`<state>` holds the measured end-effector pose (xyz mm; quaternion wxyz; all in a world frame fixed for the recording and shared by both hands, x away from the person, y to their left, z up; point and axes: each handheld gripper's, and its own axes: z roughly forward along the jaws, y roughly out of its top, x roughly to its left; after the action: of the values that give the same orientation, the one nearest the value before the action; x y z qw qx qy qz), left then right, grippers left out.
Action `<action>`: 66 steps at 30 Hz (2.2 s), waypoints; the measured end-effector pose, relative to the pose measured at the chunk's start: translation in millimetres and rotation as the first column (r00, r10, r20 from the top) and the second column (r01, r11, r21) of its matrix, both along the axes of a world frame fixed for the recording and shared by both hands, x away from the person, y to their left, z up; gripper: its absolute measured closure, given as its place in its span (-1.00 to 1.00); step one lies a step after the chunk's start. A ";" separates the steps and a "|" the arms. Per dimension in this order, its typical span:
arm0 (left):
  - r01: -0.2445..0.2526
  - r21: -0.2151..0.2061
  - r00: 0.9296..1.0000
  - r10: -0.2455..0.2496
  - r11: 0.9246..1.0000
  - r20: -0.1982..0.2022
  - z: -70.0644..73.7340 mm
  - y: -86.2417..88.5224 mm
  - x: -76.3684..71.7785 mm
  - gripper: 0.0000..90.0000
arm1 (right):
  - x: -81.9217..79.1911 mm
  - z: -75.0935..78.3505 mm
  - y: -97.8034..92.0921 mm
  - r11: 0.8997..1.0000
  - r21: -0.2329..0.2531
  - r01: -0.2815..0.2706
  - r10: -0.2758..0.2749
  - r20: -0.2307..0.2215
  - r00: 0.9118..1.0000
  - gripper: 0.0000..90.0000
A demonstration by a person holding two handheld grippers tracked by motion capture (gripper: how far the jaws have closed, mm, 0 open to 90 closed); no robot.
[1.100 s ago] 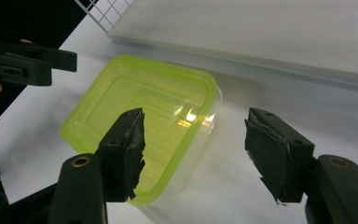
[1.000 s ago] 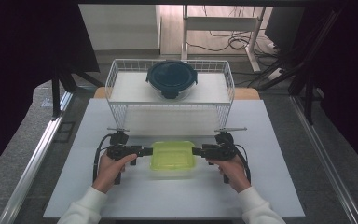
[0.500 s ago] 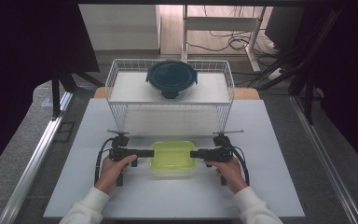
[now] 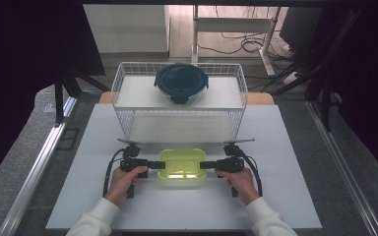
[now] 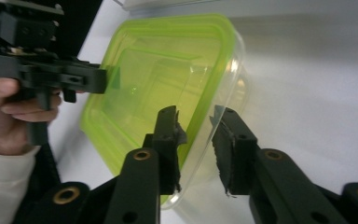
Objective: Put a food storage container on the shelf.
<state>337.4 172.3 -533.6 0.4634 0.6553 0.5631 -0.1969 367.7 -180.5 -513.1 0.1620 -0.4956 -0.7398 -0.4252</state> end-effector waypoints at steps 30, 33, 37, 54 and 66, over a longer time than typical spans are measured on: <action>0.004 0.045 0.971 -0.015 0.999 0.240 72.2 1.4 -28.4 0.70 | -30.6 67.2 -2.9 0.999 0.048 -0.014 0.003 0.223 0.975 0.72; -0.002 0.052 0.965 -0.012 0.999 0.260 78.1 1.2 -31.9 0.71 | -34.9 74.8 -2.0 0.999 0.044 -0.019 0.008 0.250 0.968 0.72; -0.002 0.048 0.962 -0.011 0.999 0.273 82.4 2.1 -34.3 0.71 | -38.1 80.6 -2.0 0.999 0.046 -0.027 0.014 0.272 0.962 0.72; -0.009 0.049 0.949 -0.007 0.999 0.314 95.9 3.8 -40.5 0.73 | -48.4 100.5 -0.6 0.997 0.045 -0.057 0.038 0.350 0.936 0.71; -0.026 0.037 0.942 0.012 0.999 0.337 110.3 12.3 -39.1 0.72 | -47.4 118.4 7.7 0.996 0.041 -0.073 0.051 0.399 0.915 0.71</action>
<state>298.3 184.6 -423.2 0.5410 0.6832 0.4861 -0.0660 320.4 -172.7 -394.6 0.0353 -0.3706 -0.7605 -0.5321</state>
